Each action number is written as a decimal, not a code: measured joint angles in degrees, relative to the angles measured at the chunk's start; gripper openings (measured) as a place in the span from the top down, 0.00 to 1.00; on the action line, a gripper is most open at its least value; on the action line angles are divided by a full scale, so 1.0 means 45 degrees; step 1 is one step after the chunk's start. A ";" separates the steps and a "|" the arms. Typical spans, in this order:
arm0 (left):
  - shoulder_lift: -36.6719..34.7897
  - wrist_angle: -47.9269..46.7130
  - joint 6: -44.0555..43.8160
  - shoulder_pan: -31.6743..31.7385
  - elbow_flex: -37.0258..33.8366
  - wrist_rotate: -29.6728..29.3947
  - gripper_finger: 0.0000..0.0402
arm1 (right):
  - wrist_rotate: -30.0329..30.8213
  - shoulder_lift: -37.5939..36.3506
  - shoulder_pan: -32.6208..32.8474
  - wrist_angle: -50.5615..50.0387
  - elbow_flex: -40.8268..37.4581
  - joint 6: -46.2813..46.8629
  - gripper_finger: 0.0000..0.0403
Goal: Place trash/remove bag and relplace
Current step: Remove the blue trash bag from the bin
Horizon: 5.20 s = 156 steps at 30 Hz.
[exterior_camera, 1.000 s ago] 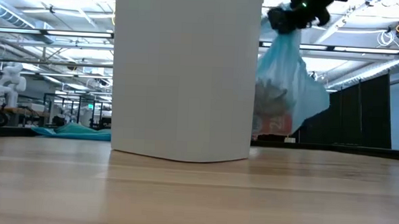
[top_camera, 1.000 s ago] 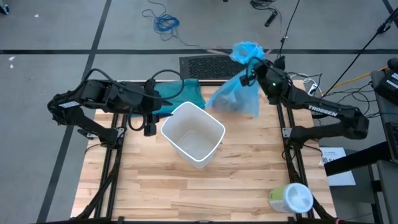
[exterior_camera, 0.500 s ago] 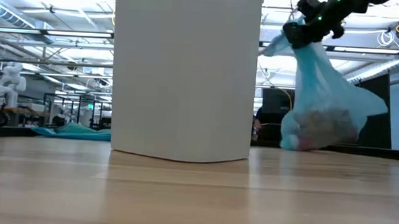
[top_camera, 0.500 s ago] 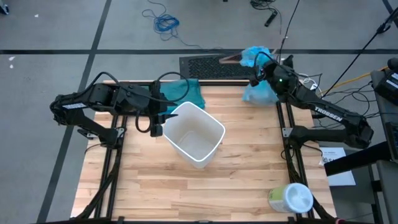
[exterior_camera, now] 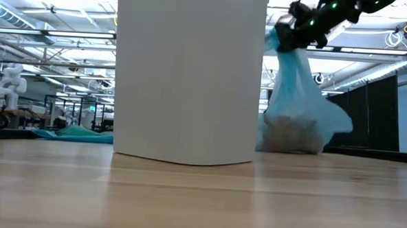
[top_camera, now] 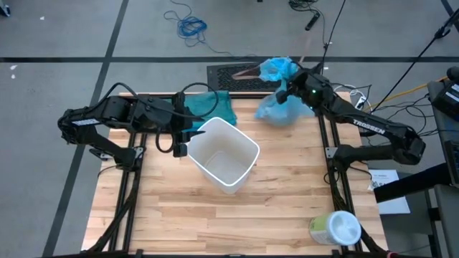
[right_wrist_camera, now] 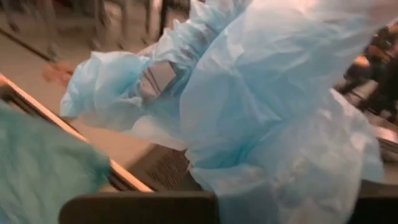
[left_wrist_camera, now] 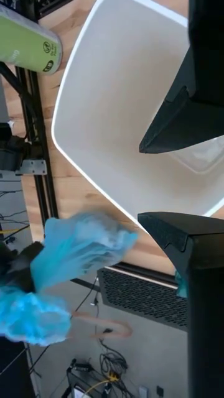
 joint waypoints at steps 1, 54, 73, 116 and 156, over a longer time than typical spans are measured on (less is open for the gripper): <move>0.0000 -0.0003 0.0000 0.0000 0.0000 -0.0002 0.60 | 0.0320 0.0135 -0.0018 -0.0268 0.0000 -0.0024 1.00; -0.1423 0.1601 -0.0440 0.0000 -0.2516 -0.1486 0.60 | 0.5082 0.3216 0.1954 0.3691 -0.7407 1.0528 1.00; -0.0452 0.0324 -0.1029 -0.0001 -0.2511 -0.1338 0.60 | 0.4615 -0.0287 0.3027 0.4173 -0.7402 0.8157 0.55; -0.0311 0.1694 0.0340 0.0000 -0.2040 -0.2209 0.60 | 0.2868 0.2908 0.2943 0.1079 -0.3789 0.3233 1.00; -0.0311 0.1651 0.0329 0.0005 -0.2045 -0.2898 0.60 | 0.1948 0.5389 0.3585 -1.4451 0.4844 0.5677 0.27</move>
